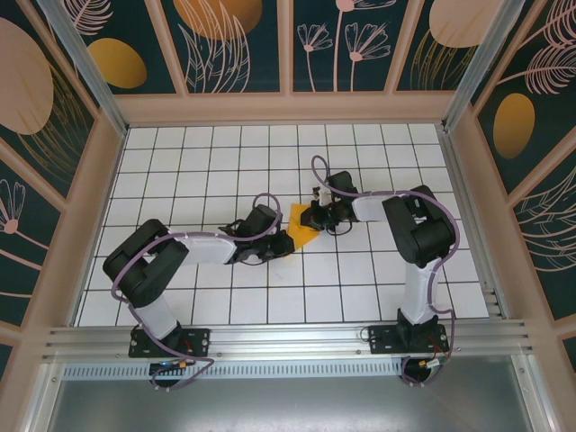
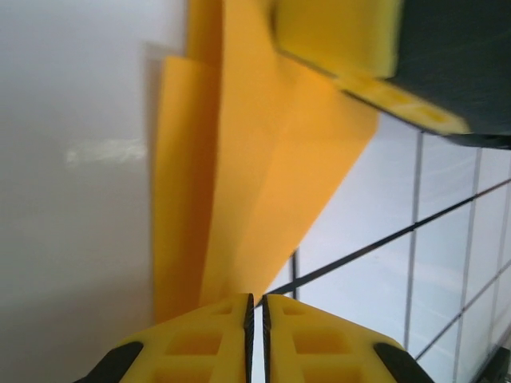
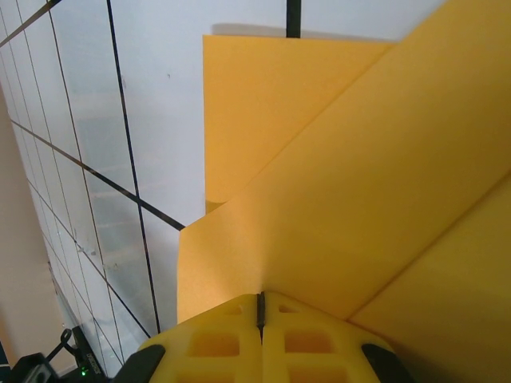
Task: Fold a paper plane with a square sheet of paper (pick it up from the middle)
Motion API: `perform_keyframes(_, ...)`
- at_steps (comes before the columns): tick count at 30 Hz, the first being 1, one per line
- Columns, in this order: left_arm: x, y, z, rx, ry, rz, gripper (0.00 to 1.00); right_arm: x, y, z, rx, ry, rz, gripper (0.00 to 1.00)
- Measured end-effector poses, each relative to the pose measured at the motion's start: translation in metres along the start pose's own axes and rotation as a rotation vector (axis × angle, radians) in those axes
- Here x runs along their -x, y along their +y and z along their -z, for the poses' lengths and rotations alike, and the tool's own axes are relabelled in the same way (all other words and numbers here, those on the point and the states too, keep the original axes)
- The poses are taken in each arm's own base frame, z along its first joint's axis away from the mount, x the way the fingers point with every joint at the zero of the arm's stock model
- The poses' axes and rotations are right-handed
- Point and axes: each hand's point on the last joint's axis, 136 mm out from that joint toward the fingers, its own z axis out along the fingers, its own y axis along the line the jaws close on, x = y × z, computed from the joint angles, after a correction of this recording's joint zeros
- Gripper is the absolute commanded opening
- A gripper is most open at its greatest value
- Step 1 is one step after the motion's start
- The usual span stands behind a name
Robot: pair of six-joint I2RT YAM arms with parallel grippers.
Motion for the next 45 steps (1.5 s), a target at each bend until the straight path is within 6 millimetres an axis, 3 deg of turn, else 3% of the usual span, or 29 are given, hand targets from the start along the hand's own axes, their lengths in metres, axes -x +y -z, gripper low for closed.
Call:
perform_keyframes(8,-0.002,0.009,-0.004,0.024,-0.001,0.021,0.15,0.000,0.000,0.000,0.003,0.003,-0.001,0.00)
perform_keyframes(15,0.000,0.005,0.000,0.005,-0.013,0.016,0.15,0.000,0.000,0.000,0.005,0.004,-0.001,0.00)
perform_keyframes(18,0.008,-0.012,0.011,-0.032,-0.042,-0.026,0.15,0.000,0.000,-0.001,0.005,0.004,-0.001,0.00)
perform_keyframes(22,0.034,-0.049,0.021,-0.092,-0.111,-0.102,0.12,0.000,0.000,-0.001,0.006,0.005,-0.001,0.00)
perform_keyframes(26,0.053,-0.069,0.015,-0.112,-0.143,-0.159,0.06,0.000,0.001,-0.001,0.009,0.008,-0.002,0.00)
perform_keyframes(33,0.045,-0.029,-0.014,0.017,-0.090,-0.166,0.01,0.000,0.001,-0.001,0.014,0.010,-0.004,0.00)
perform_keyframes(45,0.037,-0.002,-0.022,0.053,-0.076,-0.161,0.00,0.000,0.000,-0.001,0.016,0.015,-0.008,0.00)
